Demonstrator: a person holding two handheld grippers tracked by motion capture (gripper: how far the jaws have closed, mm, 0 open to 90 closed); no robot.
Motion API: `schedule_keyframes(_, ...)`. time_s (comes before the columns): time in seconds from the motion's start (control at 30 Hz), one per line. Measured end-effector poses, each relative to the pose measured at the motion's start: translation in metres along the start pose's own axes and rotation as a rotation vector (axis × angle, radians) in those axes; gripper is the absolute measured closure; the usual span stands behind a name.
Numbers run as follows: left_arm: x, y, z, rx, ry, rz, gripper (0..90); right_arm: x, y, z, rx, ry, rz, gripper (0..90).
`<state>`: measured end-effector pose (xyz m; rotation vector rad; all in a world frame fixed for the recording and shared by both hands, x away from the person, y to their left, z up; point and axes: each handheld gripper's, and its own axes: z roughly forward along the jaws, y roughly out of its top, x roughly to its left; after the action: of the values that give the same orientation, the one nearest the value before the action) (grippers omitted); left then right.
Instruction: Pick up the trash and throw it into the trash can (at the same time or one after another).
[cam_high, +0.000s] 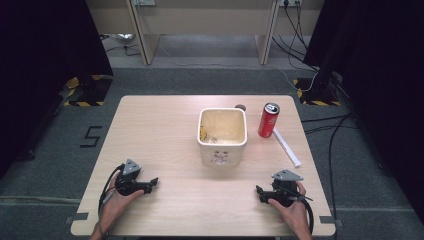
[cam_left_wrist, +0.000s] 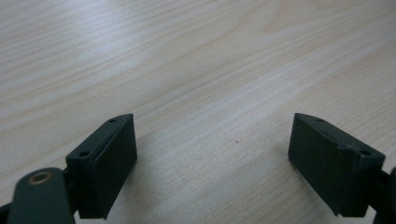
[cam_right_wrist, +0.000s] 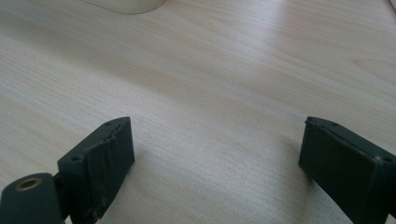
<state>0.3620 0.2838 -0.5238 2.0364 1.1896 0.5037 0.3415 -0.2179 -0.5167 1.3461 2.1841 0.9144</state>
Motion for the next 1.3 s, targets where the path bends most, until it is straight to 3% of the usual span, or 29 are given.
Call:
schedule_keyframes(0.17,0.0,0.0,0.0,0.0,0.0,0.0,14.6,0.0,0.0,-0.001,-0.01,-0.002,0.002,15.0)
schedule_keyframes(0.47,0.0,0.0,0.0,0.0,0.0,-0.001,14.6,-0.003,0.004,-0.006,-0.045,-0.029,0.027,15.2)
schedule_keyframes(0.63,0.0,0.0,0.0,0.0,0.0,-0.001,14.6,-0.009,0.019,-0.016,-0.086,-0.057,0.022,15.1)
schedule_keyframes(0.73,0.0,0.0,0.0,0.0,0.0,-0.001,14.6,-0.014,0.037,-0.021,-0.129,-0.075,0.03,15.0)
schedule_keyframes(0.93,0.0,0.0,0.0,-0.001,0.0,-0.002,14.6,-0.019,0.061,-0.022,-0.159,-0.104,0.016,15.1)
schedule_keyframes(1.3,0.0,0.0,0.0,-0.001,0.0,-0.001,14.6,-0.03,0.093,-0.022,-0.202,-0.1,0.035,15.7)
